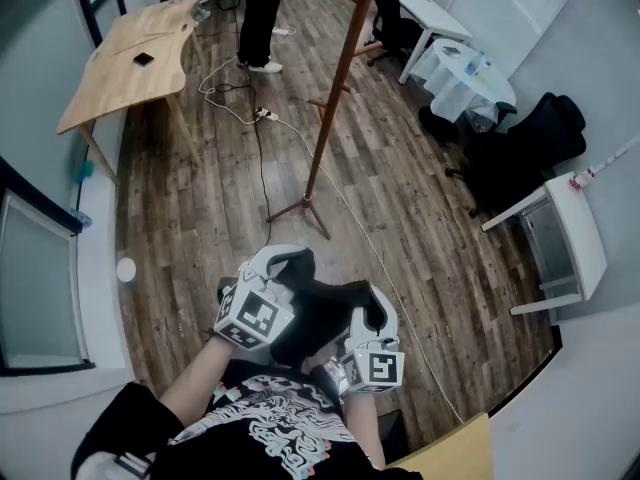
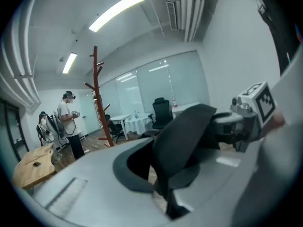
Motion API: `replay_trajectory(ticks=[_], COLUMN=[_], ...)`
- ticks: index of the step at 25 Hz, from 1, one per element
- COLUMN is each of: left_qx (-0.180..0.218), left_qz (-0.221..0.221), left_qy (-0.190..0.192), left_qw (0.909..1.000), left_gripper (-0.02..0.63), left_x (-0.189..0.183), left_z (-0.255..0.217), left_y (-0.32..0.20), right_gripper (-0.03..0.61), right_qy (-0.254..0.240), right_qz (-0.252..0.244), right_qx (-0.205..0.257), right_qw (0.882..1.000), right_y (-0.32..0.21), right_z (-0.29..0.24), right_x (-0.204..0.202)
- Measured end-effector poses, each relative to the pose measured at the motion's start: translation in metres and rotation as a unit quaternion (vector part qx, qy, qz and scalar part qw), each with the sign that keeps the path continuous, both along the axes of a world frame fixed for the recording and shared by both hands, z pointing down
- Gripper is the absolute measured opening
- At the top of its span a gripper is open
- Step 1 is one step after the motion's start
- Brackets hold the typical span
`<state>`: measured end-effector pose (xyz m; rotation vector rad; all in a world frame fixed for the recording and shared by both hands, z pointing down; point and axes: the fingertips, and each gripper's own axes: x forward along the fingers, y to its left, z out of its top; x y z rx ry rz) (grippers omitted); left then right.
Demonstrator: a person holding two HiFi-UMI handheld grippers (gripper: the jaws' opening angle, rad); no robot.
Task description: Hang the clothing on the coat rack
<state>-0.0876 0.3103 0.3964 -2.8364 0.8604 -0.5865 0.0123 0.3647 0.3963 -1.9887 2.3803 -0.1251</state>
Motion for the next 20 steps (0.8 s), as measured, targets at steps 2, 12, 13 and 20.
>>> replay_trajectory(ticks=[2, 12, 13, 20], left_qx=[0.003, 0.007, 0.008, 0.032], left_qz=[-0.015, -0.045, -0.046, -0.059], left_qy=[0.005, 0.046, 0.047, 0.032], left_qw=[0.9999, 0.9979, 0.9978, 0.9972], left_gripper=[-0.006, -0.006, -0.006, -0.006], left_x=[0.0, 0.001, 0.002, 0.01], left_z=[-0.003, -0.021, -0.021, -0.025], left_y=[0.001, 0.007, 0.009, 0.016], right_gripper=[0.021, 0.021, 0.021, 0.023], right_qy=[-0.001, 0.008, 0.001, -0.003], right_qz=[-0.004, -0.01, -0.011, -0.015], right_qx=[0.001, 0.016, 0.02, 0.024], right_qw=[1.0, 1.0, 1.0, 1.0], right_y=[-0.002, 0.008, 0.01, 0.014], right_z=[-0.004, -0.017, -0.019, -0.028], right_x=[0.003, 0.014, 0.016, 0.03])
